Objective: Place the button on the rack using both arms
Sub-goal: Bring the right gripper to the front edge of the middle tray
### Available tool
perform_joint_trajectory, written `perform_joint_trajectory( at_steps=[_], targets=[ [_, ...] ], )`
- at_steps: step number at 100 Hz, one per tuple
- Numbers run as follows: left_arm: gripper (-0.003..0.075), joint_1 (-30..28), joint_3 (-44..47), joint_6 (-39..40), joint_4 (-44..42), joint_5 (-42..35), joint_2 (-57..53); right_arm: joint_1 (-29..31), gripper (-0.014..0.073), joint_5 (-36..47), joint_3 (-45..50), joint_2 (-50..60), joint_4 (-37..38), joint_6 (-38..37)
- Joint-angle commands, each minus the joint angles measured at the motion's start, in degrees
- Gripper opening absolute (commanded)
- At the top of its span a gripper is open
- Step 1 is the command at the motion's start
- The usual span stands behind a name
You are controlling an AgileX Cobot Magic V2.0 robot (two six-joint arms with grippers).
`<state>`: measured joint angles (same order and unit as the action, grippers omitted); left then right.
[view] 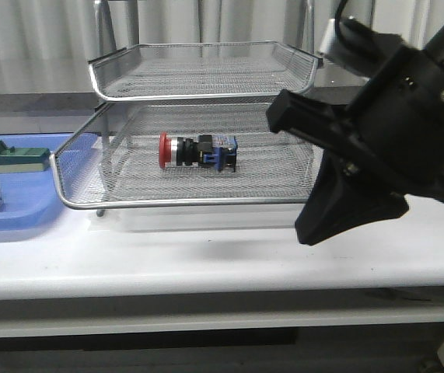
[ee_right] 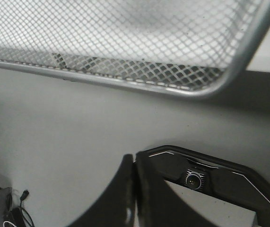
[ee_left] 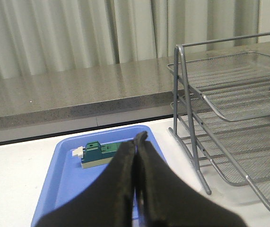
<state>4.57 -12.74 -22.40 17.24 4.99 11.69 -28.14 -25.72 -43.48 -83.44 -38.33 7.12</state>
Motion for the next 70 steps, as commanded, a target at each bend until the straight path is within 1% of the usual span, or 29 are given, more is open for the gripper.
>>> perform_joint_trajectory(
  at_steps=[1,23,70],
  targets=[
    [-0.0021,-0.04,-1.57,0.58,0.66,-4.62,0.48,-1.22,-0.0069,3.98,-2.11,-0.75,-2.31,0.95],
    [-0.0021,-0.04,-1.57,0.58,0.66,-4.62,0.48,-2.59,-0.0069,5.02,-6.18,-6.6,-2.35,0.96],
    [-0.0021,-0.04,-1.57,0.58,0.66,-4.62,0.48,-2.59,-0.0069,7.72,-16.47,-15.8,-1.36,3.47]
  ],
)
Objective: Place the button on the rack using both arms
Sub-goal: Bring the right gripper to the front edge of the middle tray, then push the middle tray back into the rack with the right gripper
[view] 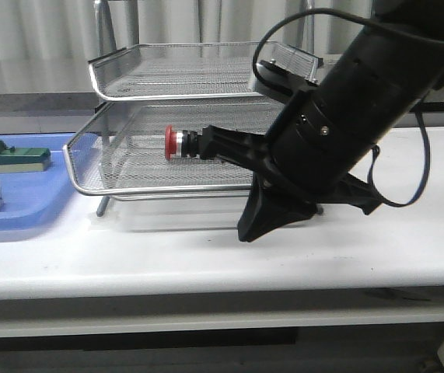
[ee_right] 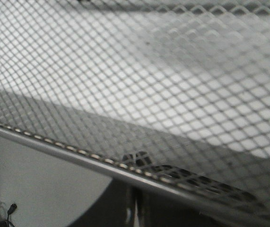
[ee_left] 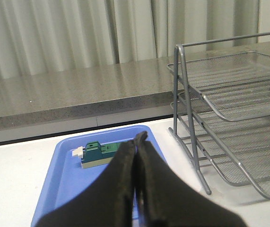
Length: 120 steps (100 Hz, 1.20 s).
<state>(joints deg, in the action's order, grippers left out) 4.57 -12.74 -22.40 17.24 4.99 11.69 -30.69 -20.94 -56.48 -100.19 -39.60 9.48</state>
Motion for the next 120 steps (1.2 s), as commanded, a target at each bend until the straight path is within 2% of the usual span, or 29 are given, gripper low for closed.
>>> perform_joint_trajectory(
  at_steps=[1,55,98,120],
  targets=[
    [-0.0021,-0.04,-1.57,0.58,0.66,-4.62,0.48,-0.04,-0.0069,2.97,-3.81,0.85,-0.04,1.1],
    [-0.0021,-0.04,-1.57,0.58,0.66,-4.62,0.48,0.07,-0.0069,6.46,-15.04,-5.99,3.33,3.1],
    [-0.0021,-0.04,-1.57,0.58,0.66,-4.62,0.48,0.07,-0.0069,14.7,-15.44,-6.07,7.27,3.1],
    [-0.0021,-0.04,-1.57,0.58,0.66,-4.62,0.48,0.07,-0.0069,11.06,-15.44,-5.79,7.34,3.1]
  ],
)
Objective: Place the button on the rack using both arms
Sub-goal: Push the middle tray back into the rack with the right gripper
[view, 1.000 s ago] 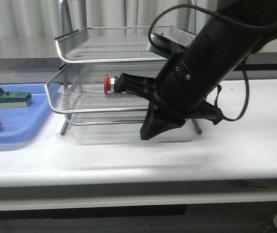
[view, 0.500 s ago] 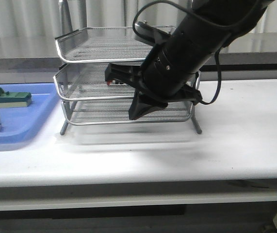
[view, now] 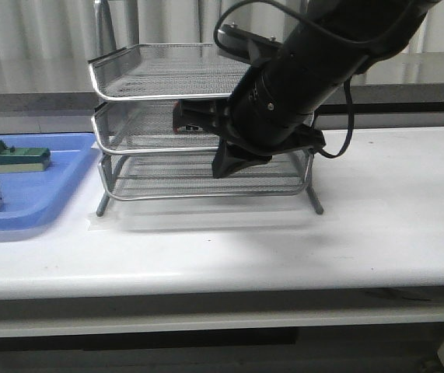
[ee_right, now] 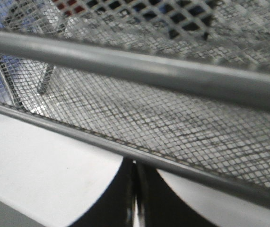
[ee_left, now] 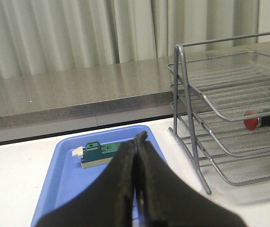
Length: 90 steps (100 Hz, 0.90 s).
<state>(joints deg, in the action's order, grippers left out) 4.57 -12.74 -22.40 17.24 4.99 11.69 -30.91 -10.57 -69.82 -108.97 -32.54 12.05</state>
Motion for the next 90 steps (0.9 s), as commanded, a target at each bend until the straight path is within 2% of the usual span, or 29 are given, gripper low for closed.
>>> perform_joint_trajectory(
  at_steps=[1,25,51,68,90],
  targets=[
    [-0.0021,-0.04,-1.57,0.58,0.66,-4.62,0.48,0.29,-0.0069,0.28,-2.09,3.01,0.28,0.53],
    [-0.0021,-0.04,-1.57,0.58,0.66,-4.62,0.48,0.29,-0.0069,-7.0,-2.09,3.9,0.28,0.48],
    [-0.0021,-0.04,-1.57,0.58,0.66,-4.62,0.48,0.29,-0.0069,-9.69,-1.65,8.92,3.5,0.48],
    [-0.0021,-0.04,-1.57,0.58,0.66,-4.62,0.48,1.21,-0.006,-9.74,2.4,14.3,7.12,0.42],
    [-0.0021,-0.04,-1.57,0.58,0.66,-4.62,0.48,6.74,-0.006,-9.07,10.67,23.91,9.84,0.42]
  ],
)
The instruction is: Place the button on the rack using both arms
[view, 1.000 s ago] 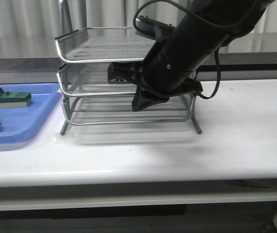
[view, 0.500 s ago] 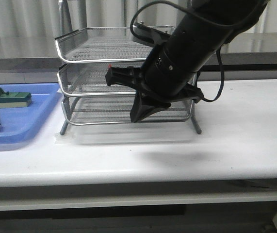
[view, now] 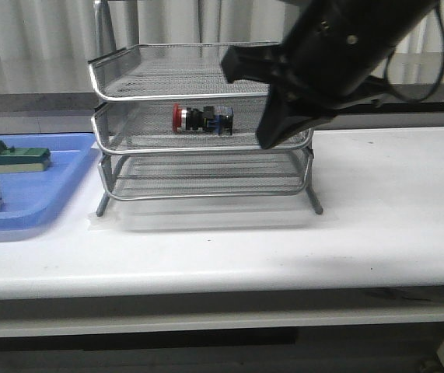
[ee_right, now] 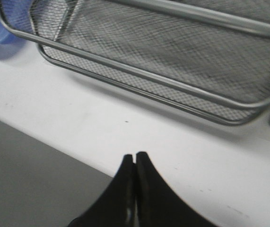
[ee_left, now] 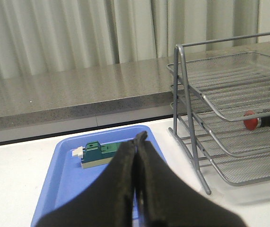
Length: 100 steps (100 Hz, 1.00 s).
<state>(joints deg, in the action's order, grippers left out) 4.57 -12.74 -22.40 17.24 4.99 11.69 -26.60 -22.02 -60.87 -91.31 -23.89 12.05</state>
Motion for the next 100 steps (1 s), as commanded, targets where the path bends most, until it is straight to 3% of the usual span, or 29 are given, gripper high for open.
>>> perform_joint_trajectory(
  at_steps=[1,47,78,100],
  targets=[
    [-0.0021,-0.04,-1.57,0.58,0.66,-4.62,0.48,2.64,-0.006,2.41,2.3,6.96,1.28,0.42],
    [-0.0021,-0.04,-1.57,0.58,0.66,-4.62,0.48,12.26,-0.006,6.44,20.34,34.8,2.33,0.42],
    [-0.0021,-0.04,-1.57,0.58,0.66,-4.62,0.48,13.02,-0.006,8.03,29.42,55.11,2.55,0.47],
    [-0.0021,-0.04,-1.57,0.58,0.66,-4.62,0.48,13.02,-0.006,7.13,31.3,63.64,5.94,0.47]
  ],
)
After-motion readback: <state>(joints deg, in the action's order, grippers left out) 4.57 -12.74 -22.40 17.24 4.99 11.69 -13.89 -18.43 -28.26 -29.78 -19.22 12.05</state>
